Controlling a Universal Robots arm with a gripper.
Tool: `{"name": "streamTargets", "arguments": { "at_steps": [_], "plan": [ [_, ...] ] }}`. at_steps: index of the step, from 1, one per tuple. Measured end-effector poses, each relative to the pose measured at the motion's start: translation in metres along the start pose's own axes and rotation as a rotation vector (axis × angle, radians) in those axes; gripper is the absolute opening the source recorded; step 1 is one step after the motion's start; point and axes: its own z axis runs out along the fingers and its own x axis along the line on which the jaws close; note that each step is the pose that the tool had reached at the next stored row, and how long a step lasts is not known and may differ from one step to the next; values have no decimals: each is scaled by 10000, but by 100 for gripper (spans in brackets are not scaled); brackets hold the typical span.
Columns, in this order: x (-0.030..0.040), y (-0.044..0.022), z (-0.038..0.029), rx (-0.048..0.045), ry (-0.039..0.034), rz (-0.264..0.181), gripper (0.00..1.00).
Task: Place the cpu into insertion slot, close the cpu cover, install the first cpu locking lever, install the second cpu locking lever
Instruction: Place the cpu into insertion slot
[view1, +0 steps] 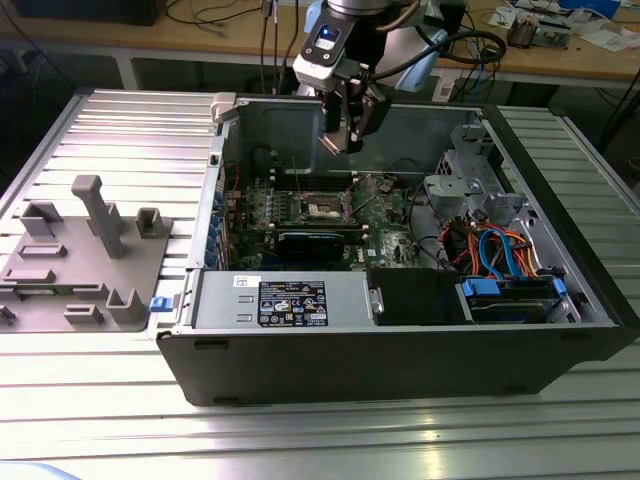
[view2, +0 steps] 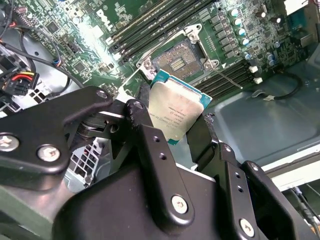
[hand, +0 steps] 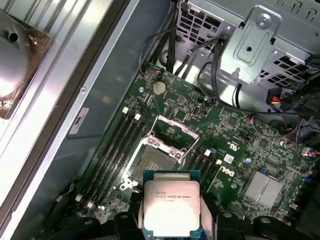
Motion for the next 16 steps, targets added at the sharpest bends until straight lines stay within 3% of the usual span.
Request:
{"name": "streamTargets", "arguments": {
  "at_steps": [6, 16],
  "plan": [
    [0, -2, 53, 28, -39, 1056, 54],
    [-1, -2, 57, 51, -40, 1172, 54]
  ]
}}
